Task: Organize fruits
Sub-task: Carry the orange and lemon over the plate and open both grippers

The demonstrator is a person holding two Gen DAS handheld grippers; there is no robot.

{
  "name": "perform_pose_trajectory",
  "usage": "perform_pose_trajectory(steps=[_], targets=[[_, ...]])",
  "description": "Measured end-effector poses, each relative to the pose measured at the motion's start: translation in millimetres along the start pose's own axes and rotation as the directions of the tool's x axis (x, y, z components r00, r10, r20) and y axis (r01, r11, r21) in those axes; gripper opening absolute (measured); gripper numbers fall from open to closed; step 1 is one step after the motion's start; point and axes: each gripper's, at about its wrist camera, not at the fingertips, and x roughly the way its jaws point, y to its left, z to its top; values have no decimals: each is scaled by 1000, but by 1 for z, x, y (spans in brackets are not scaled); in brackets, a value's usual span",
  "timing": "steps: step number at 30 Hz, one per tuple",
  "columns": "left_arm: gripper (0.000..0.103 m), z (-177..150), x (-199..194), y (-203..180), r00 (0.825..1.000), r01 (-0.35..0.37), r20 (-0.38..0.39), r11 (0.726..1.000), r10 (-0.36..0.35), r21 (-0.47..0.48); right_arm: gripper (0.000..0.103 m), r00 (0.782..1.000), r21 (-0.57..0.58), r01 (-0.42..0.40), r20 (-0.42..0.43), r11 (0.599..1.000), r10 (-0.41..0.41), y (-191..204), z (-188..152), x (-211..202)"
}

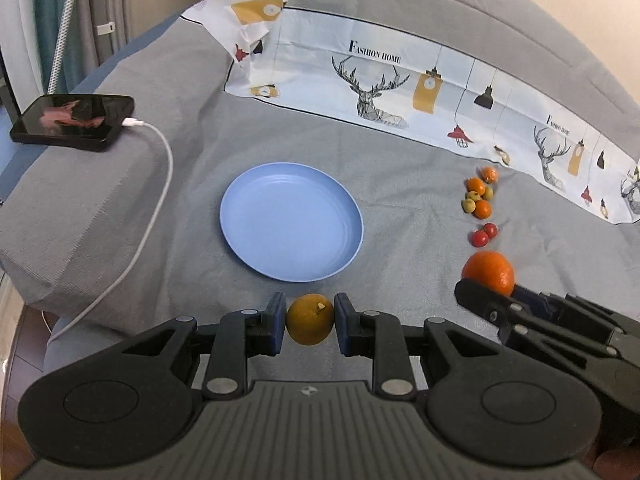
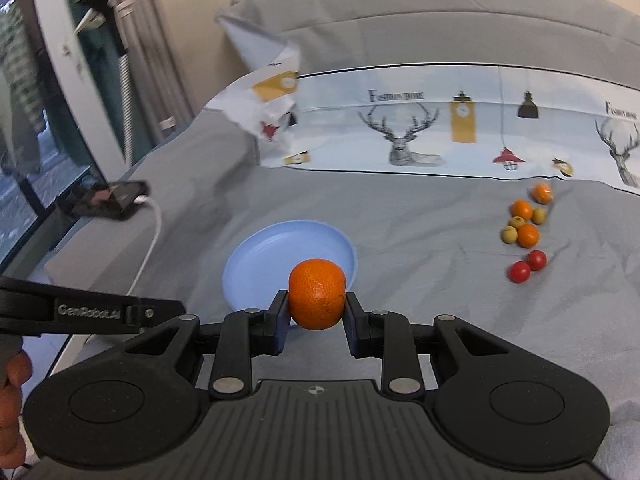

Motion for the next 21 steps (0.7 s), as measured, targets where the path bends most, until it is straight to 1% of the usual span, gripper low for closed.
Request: perform_pose_trajectory(steps=[10,14,21], targets=[[28,-5,-12,19,999,27,47,999,-25,-42,29,1000,-77,6,-16,997,-7,31,0,-3],[28,-4,-11,22,999,25,46,998,-23,-54,29,1000,-96,5,-22,995,-7,36,3,1],[28,4,-2,19,1000,-4,26,999,5,-37,29,999,-97,-5,-35,995,2,37,7,9]])
